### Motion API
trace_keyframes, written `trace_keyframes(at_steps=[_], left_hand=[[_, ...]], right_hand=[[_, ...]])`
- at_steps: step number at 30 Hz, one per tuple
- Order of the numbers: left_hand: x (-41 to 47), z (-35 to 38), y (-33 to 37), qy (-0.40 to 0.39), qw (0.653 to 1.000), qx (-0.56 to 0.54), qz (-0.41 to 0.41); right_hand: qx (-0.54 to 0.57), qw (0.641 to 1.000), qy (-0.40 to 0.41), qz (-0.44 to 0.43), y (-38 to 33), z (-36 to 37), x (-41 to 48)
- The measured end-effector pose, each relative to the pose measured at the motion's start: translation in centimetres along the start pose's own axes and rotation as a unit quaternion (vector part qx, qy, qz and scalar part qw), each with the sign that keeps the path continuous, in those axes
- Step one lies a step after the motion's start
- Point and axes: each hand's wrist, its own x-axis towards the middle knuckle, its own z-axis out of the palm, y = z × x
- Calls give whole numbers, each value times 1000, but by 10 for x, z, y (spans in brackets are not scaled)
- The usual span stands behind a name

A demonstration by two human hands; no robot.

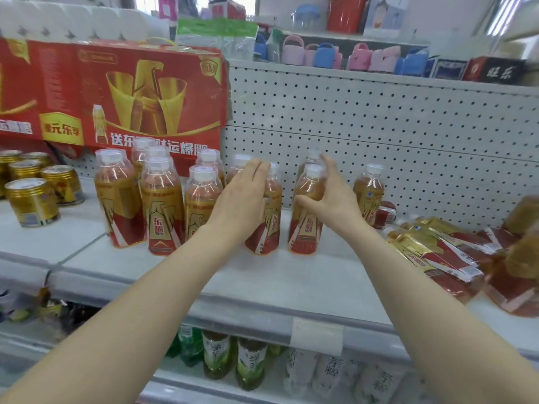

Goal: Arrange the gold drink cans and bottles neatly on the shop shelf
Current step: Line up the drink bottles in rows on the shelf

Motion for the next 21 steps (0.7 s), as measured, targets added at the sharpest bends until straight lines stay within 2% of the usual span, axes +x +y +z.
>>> trace_keyframes(at_steps=[3,14,16,19,21], left_hand=[[1,-1,0,4,1000,2,8],[11,-1,0,38,999,25,5],[11,1,1,44,999,23,4],[10,3,1,53,998,23,3],[10,4,1,52,998,21,1]], right_hand=[[-21,1000,-17,-16,0,6,11],[9,998,-51,-45,3,42,57],[5,998,-17,-64,8,40,61],[7,992,106,-68,19,29,75],[-55,991,109,-46,29,24,88]])
